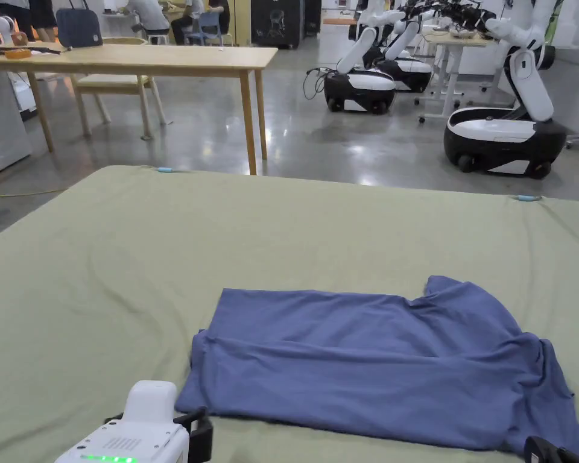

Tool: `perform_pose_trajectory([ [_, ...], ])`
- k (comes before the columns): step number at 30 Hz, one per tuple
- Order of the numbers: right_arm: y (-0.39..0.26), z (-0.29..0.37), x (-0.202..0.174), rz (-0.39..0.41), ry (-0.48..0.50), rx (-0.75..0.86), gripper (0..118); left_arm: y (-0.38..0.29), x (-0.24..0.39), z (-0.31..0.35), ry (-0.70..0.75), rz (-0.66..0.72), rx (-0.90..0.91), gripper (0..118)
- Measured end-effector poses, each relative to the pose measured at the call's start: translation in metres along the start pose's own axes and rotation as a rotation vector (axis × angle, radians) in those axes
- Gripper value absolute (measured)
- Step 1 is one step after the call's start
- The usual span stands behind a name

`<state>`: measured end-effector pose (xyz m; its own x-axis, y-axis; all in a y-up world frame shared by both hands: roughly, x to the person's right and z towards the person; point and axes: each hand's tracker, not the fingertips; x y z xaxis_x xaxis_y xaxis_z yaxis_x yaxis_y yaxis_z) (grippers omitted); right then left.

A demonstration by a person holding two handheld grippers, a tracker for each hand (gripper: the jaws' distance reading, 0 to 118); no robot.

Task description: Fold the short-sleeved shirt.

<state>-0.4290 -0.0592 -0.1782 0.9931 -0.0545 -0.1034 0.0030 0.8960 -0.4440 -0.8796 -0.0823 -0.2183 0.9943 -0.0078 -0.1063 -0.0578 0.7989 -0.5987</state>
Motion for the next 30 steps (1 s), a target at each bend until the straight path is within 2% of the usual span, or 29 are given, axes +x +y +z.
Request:
perform_pose_trajectory([
  [1, 0.001, 0.0, 0.002, -0.002, -0.002, -0.005, 1, 0.004, -0.002, -0.012, 0.002, 0.0, -0.044, 118],
  [4, 0.001, 0.002, 0.008, -0.006, -0.018, -0.012, 1, 0.018, -0.006, -0.04, 0.013, 0.032, -0.056, 115],
  [10, 0.0, 0.001, 0.028, -0.024, -0.057, -0.039, 1, 0.031, -0.002, -0.106, 0.012, 0.082, -0.251, 113],
  [12, 0.0, -0.007, 0.038, -0.037, -0.074, -0.062, 1, 0.03, 0.006, -0.125, 0.033, 0.03, -0.302, 105],
  [13, 0.001, -0.012, 0.046, -0.045, -0.096, -0.083, 1, 0.029, 0.011, -0.131, 0.02, 0.001, -0.333, 97],
  [15, 0.001, -0.027, 0.06, -0.062, -0.141, -0.117, 2, 0.031, 0.02, -0.122, 0.064, -0.04, -0.299, 92],
  [16, 0.001, -0.037, 0.068, -0.082, -0.158, -0.14, 15, 0.034, 0.023, -0.115, 0.016, -0.042, -0.295, 79],
  [17, 0.001, -0.05, 0.08, -0.106, -0.158, -0.166, 55, 0.036, 0.026, -0.11, 0.019, -0.048, -0.288, 63],
  [18, 0.001, -0.061, 0.088, -0.119, -0.152, -0.187, 89, 0.037, 0.029, -0.108, 0.04, -0.094, -0.268, 51],
  [19, 0.001, -0.075, 0.095, -0.136, -0.132, -0.208, 105, 0.037, 0.03, -0.104, 0.047, -0.119, -0.265, 38],
  [20, 0.002, -0.086, 0.101, -0.151, -0.107, -0.211, 105, 0.038, 0.027, -0.102, 0.038, -0.104, -0.264, 24],
  [21, 0.003, -0.096, 0.106, -0.156, -0.102, -0.23, 105, 0.041, 0.024, -0.101, -0.031, -0.077, -0.245, 10],
  [22, 0.004, -0.11, 0.108, -0.142, -0.111, -0.252, 105, 0.042, 0.025, -0.099, -0.041, -0.032, -0.261, 10],
  [23, 0.003, -0.123, 0.109, -0.115, -0.121, -0.278, 104, 0.045, 0.028, -0.095, -0.005, -0.075, -0.255, 9],
  [24, 0.003, -0.131, 0.11, -0.097, -0.117, -0.295, 99, 0.047, 0.031, -0.094, -0.002, -0.111, -0.242, 9],
  [25, 0.001, -0.142, 0.113, -0.097, -0.087, -0.332, 86, 0.048, 0.032, -0.093, 0.001, -0.114, -0.24, 9],
  [26, 0.002, -0.153, 0.116, -0.142, -0.082, -0.413, 54, 0.05, 0.032, -0.093, -0.004, -0.104, -0.235, 9],
  [27, 0.002, -0.159, 0.117, -0.13, -0.102, -0.452, 36, 0.052, 0.032, -0.093, -0.008, -0.095, -0.23, 9],
  [29, 0.006, -0.149, 0.118, -0.147, -0.085, -0.394, 13, 0.055, 0.028, -0.091, -0.019, -0.064, -0.223, 9],
  [30, 0.011, -0.147, 0.118, -0.164, -0.031, -0.4, 13, 0.056, 0.027, -0.089, -0.024, -0.06, -0.223, 9],
])
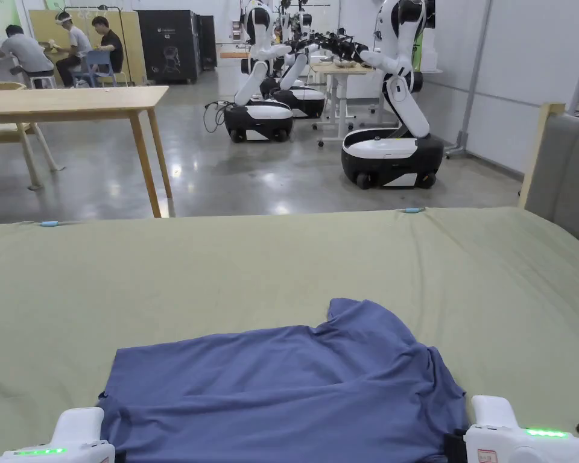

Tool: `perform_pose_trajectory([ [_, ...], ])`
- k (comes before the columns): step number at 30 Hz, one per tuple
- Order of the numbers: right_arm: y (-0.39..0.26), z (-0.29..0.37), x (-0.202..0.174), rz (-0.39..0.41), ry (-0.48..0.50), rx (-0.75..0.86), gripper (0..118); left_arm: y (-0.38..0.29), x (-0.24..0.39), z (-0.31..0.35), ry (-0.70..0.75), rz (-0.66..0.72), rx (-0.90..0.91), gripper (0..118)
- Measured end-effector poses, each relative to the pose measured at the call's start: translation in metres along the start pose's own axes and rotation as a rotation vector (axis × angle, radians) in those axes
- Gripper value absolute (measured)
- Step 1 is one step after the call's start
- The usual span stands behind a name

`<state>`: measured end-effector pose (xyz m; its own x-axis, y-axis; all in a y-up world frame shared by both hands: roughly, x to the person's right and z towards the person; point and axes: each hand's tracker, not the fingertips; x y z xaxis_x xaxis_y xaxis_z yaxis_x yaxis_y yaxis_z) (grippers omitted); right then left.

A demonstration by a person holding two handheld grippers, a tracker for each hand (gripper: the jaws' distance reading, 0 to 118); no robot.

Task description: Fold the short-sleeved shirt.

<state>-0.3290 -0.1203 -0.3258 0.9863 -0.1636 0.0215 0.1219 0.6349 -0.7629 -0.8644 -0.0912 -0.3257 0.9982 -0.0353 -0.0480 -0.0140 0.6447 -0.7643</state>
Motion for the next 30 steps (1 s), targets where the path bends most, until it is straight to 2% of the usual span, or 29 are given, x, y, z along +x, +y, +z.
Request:
perform_pose_trajectory([
  [2, 0.005, 0.019, -0.006, 0.03, -0.019, 0.04, 13, 0.003, -0.004, 0.007, -0.003, 0.0, 0.015, 9],
  [8, 0.015, 0.113, -0.022, 0.079, 0.037, 0.191, 13, 0.014, -0.017, 0.074, -0.047, 0.028, 0.127, 9],
  [10, 0.009, 0.141, -0.026, 0.098, 0.026, 0.21, 13, 0.011, -0.022, 0.098, -0.062, 0.008, 0.163, 9],
  [13, -0.013, 0.166, -0.024, 0.079, 0.04, 0.182, 13, -0.008, -0.036, 0.122, -0.076, 0.013, 0.164, 9],
  [19, -0.081, 0.127, -0.013, 0.013, 0.021, 0.005, 13, -0.08, -0.053, 0.096, -0.126, 0.143, 0.004, 9],
  [22, -0.101, 0.111, -0.01, -0.009, 0.021, -0.01, 13, -0.103, -0.056, 0.087, -0.122, 0.182, 0.022, 9],
  [23, -0.102, 0.113, -0.008, -0.024, 0.006, 0.001, 24, -0.106, -0.058, 0.09, -0.109, 0.188, 0.041, 19],
  [24, -0.102, 0.118, -0.007, -0.029, 0.014, 0.019, 47, -0.107, -0.059, 0.095, -0.081, 0.192, 0.078, 43],
  [25, -0.098, 0.127, -0.008, -0.021, 0.03, 0.054, 79, -0.106, -0.059, 0.1, -0.049, 0.176, 0.103, 79],
  [26, -0.093, 0.135, -0.011, -0.003, 0.043, 0.084, 111, -0.103, -0.057, 0.106, -0.025, 0.156, 0.124, 107],
  [27, -0.086, 0.146, -0.018, 0.019, 0.047, 0.13, 118, -0.099, -0.054, 0.115, -0.02, 0.14, 0.179, 108],
  [30, -0.058, 0.167, -0.048, 0.103, 0.043, 0.294, 118, -0.072, -0.035, 0.132, -0.018, 0.082, 0.304, 108],
])
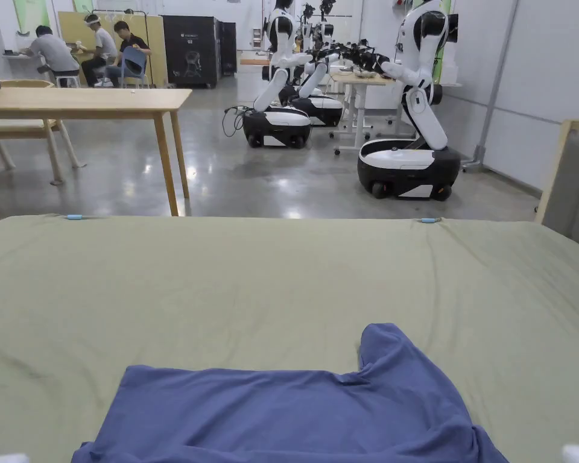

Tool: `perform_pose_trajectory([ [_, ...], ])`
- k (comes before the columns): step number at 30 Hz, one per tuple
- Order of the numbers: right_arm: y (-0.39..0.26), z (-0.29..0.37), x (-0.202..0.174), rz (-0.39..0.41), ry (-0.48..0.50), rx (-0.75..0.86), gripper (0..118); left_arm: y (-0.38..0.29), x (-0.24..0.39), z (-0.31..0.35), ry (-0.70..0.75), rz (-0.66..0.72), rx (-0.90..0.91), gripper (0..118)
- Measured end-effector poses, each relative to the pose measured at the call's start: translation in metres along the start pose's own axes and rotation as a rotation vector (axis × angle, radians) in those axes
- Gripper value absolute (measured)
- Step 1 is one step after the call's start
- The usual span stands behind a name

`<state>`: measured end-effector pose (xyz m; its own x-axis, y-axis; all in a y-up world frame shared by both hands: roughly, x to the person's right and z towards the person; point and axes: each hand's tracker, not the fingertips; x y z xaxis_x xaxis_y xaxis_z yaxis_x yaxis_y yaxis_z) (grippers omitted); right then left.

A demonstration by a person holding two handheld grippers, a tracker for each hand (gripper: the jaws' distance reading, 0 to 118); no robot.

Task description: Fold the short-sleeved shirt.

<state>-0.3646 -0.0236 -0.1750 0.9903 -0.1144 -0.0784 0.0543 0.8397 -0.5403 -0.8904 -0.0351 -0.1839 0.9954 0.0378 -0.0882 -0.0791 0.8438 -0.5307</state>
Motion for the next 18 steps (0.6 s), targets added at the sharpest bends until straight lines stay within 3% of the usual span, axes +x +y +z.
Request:
perform_pose_trajectory([
  [4, 0.032, -0.017, -0.046, 0.051, -0.011, 0.191, 116, 0.031, 0.04, -0.013, -0.028, -0.045, 0.167, 107],
  [5, 0.038, -0.025, -0.056, 0.056, 0.001, 0.212, 102, 0.036, 0.048, -0.017, -0.033, -0.058, 0.211, 103],
  [6, 0.042, -0.033, -0.066, 0.056, 0.012, 0.204, 76, 0.04, 0.057, -0.021, -0.022, -0.078, 0.237, 91],
  [7, 0.045, -0.041, -0.075, 0.065, 0.019, 0.199, 37, 0.045, 0.066, -0.027, -0.023, -0.116, 0.23, 58],
  [8, 0.048, -0.049, -0.084, 0.085, 0.01, 0.201, 3, 0.05, 0.072, -0.033, -0.028, -0.157, 0.198, 5],
  [10, 0.049, -0.067, -0.098, 0.156, -0.03, 0.184, 1, 0.055, 0.077, -0.051, -0.003, -0.17, 0.079, 0],
  [12, 0.05, -0.075, -0.101, 0.143, 0.041, 0.135, 1, 0.058, 0.074, -0.063, -0.033, -0.171, 0.076, 0],
  [18, 0.043, -0.084, -0.097, 0.148, 0.032, 0.121, 1, 0.066, 0.037, -0.1, 0.008, -0.132, -0.049, 0],
])
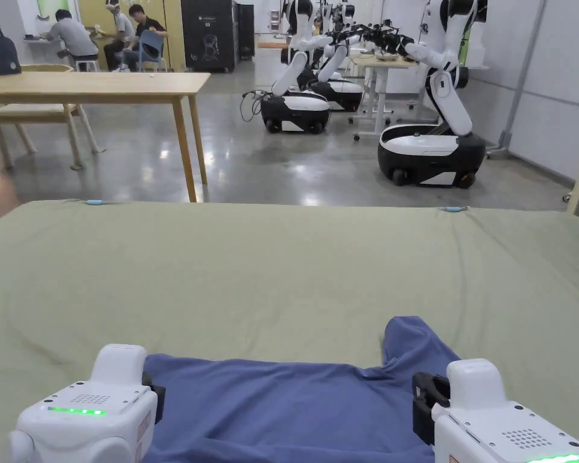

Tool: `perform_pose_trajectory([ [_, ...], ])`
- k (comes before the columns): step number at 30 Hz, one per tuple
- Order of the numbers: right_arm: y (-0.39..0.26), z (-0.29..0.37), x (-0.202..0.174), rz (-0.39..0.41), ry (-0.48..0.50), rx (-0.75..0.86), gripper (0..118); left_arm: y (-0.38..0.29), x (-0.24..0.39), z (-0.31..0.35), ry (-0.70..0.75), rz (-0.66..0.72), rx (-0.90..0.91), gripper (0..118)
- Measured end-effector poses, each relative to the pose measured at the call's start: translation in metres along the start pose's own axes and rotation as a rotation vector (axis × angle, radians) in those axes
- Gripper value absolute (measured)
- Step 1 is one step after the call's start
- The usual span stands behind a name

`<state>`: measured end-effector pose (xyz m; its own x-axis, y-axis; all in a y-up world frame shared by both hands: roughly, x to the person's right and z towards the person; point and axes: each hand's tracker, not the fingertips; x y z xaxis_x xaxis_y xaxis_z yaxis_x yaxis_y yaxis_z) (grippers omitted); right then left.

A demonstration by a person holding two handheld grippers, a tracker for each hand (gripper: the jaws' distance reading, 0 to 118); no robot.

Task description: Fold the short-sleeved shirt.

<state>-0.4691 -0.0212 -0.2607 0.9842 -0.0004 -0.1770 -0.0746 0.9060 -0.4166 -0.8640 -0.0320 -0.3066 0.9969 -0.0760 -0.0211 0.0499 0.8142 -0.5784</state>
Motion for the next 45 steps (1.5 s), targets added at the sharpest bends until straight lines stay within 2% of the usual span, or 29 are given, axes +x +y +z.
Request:
perform_pose_trajectory([
  [2, -0.001, -0.006, 0.008, -0.009, -0.009, -0.019, 1, 0.008, -0.013, -0.02, -0.01, 0.003, -0.037, 1],
  [3, -0.001, -0.008, 0.011, -0.013, -0.014, -0.025, 1, 0.013, -0.017, -0.03, -0.023, 0.006, -0.061, 12],
  [4, -0.001, -0.011, 0.017, -0.018, -0.019, -0.032, 1, 0.02, -0.02, -0.043, -0.02, 0.008, -0.085, 34],
  [5, -0.001, -0.015, 0.022, -0.025, -0.024, -0.041, 1, 0.025, -0.023, -0.058, -0.014, 0.008, -0.111, 88],
  [6, -0.001, -0.017, 0.026, -0.03, -0.028, -0.05, 1, 0.029, -0.025, -0.074, -0.004, -0.001, -0.15, 117],
  [10, 0.001, -0.032, 0.047, -0.033, -0.059, -0.091, 1, 0.047, -0.03, -0.143, 0.048, -0.069, -0.22, 117],
  [13, 0.003, -0.047, 0.072, -0.06, -0.07, -0.135, 1, 0.049, -0.02, -0.191, 0.055, -0.058, -0.291, 115],
  [15, 0.005, -0.059, 0.09, -0.074, -0.088, -0.166, 2, 0.046, -0.016, -0.212, 0.056, -0.059, -0.327, 101],
  [16, 0.007, -0.068, 0.101, -0.079, -0.099, -0.207, 8, 0.043, -0.013, -0.22, 0.044, -0.08, -0.345, 87],
  [17, 0.009, -0.08, 0.113, -0.076, -0.115, -0.25, 37, 0.04, -0.01, -0.227, 0.034, -0.109, -0.387, 72],
  [18, 0.011, -0.091, 0.122, -0.078, -0.119, -0.282, 73, 0.038, -0.008, -0.23, 0.023, -0.126, -0.408, 61],
  [19, 0.013, -0.108, 0.135, -0.08, -0.134, -0.326, 104, 0.041, -0.007, -0.226, -0.012, -0.1, -0.402, 43],
  [20, 0.014, -0.122, 0.144, -0.086, -0.14, -0.36, 117, 0.045, -0.005, -0.219, -0.006, -0.095, -0.386, 19],
  [21, 0.015, -0.14, 0.155, -0.104, -0.137, -0.397, 117, 0.049, 0.0, -0.209, -0.01, -0.112, -0.37, 19],
  [22, 0.016, -0.155, 0.165, -0.134, -0.126, -0.396, 118, 0.052, 0.004, -0.202, 0.015, -0.16, -0.34, 12],
  [23, 0.018, -0.171, 0.175, -0.158, -0.134, -0.419, 117, 0.055, 0.006, -0.195, -0.028, -0.142, -0.323, 3],
  [25, 0.017, -0.207, 0.186, -0.197, -0.131, -0.51, 114, 0.06, 0.007, -0.187, -0.045, -0.116, -0.335, 3],
  [27, 0.012, -0.228, 0.186, -0.18, -0.159, -0.576, 105, 0.066, 0.006, -0.181, -0.036, -0.109, -0.303, 3],
  [28, 0.008, -0.237, 0.182, -0.147, -0.171, -0.618, 96, 0.069, 0.004, -0.179, -0.035, -0.105, -0.298, 3],
  [30, 0.001, -0.24, 0.17, -0.112, -0.13, -0.666, 56, 0.071, 0.002, -0.179, -0.038, -0.093, -0.297, 3],
  [31, 0.0, -0.235, 0.162, -0.109, -0.144, -0.634, 47, 0.072, 0.002, -0.178, -0.036, -0.095, -0.294, 3],
  [33, 0.005, -0.224, 0.158, -0.127, -0.123, -0.577, 1, 0.072, 0.002, -0.175, -0.025, -0.103, -0.282, 3],
  [34, 0.007, -0.219, 0.159, -0.144, -0.116, -0.565, 1, 0.072, 0.001, -0.172, -0.025, -0.098, -0.276, 3],
  [39, 0.044, -0.16, 0.157, -0.107, -0.089, -0.399, 1, 0.078, -0.008, -0.132, -0.019, -0.07, -0.167, 3],
  [43, 0.072, -0.073, 0.141, -0.011, -0.047, -0.235, 1, 0.076, -0.026, -0.054, -0.072, -0.034, -0.039, 3],
  [45, 0.069, -0.031, 0.134, 0.0, -0.028, -0.185, 1, 0.064, -0.031, -0.002, -0.086, -0.015, 0.008, 3],
])
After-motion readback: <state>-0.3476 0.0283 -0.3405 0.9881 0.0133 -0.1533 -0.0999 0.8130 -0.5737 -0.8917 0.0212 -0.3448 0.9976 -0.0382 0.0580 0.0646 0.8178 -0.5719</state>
